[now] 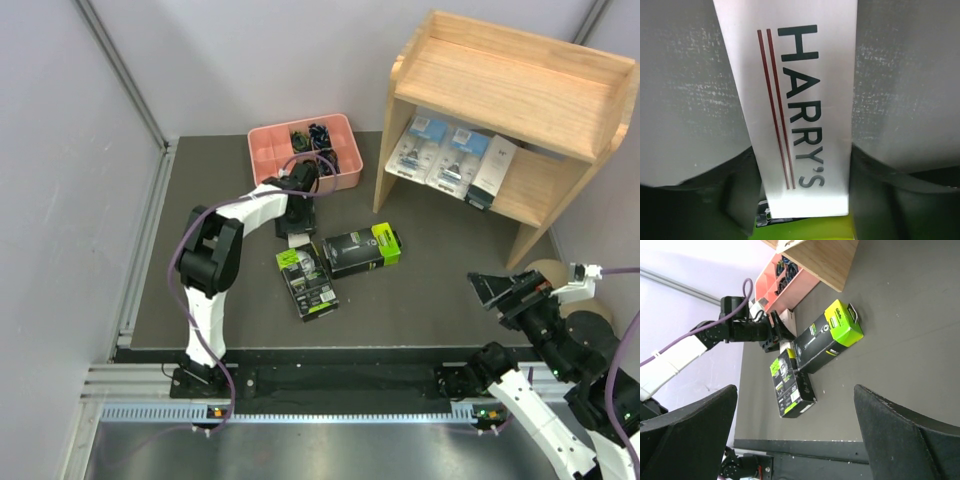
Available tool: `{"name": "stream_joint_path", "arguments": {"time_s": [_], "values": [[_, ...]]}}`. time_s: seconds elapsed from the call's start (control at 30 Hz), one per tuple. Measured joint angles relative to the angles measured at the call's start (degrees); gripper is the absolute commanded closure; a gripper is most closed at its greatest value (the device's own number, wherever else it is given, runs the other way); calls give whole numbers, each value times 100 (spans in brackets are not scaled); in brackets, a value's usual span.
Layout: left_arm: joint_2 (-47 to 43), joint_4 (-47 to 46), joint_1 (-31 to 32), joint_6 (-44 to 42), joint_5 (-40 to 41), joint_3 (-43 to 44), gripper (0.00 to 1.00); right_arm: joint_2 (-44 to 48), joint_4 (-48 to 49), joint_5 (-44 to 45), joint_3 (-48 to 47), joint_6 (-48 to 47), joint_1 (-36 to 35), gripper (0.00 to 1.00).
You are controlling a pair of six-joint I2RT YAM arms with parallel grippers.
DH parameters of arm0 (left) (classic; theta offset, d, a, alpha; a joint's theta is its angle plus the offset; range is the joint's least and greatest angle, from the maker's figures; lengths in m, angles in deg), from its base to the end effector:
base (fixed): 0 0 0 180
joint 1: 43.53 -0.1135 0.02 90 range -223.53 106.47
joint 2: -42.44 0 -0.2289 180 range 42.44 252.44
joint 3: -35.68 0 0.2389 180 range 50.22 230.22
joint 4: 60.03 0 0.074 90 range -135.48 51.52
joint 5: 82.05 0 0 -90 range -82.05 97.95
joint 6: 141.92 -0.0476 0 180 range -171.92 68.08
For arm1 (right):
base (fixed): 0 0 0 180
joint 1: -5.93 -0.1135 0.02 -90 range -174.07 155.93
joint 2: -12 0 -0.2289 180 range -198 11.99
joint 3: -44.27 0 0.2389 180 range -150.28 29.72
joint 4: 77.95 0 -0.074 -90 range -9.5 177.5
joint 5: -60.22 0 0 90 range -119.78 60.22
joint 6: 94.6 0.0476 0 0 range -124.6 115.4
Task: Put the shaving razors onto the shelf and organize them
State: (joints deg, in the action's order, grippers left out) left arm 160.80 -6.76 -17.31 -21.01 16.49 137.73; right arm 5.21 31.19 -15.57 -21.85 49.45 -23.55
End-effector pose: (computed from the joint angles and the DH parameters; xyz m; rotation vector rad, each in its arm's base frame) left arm 0.3622 -0.1705 0.1344 -0.1499 2.7540 -0.0567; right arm 0.0339 0.0057 0.3220 0.5724 1.7516 0.8267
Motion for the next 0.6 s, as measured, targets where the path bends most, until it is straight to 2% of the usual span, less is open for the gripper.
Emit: {"name": "stream_joint_path", "arguments": {"time_s": [0.07, 0.17, 0.43, 0.6], "values": [[-50, -68, 0, -28, -22, -72, 55, 0, 15, -11, 24, 0, 0, 1], [-157, -234, 0, -79, -87, -238, 67, 0, 28, -37, 26, 0, 0, 1], [-529, -380, -31, -262, -254, -468, 67, -4, 138, -118, 127, 7, 0, 1], [-1228, -291, -31, -564, -595, -470, 69, -44, 234, -254, 221, 15, 0, 1]]}}
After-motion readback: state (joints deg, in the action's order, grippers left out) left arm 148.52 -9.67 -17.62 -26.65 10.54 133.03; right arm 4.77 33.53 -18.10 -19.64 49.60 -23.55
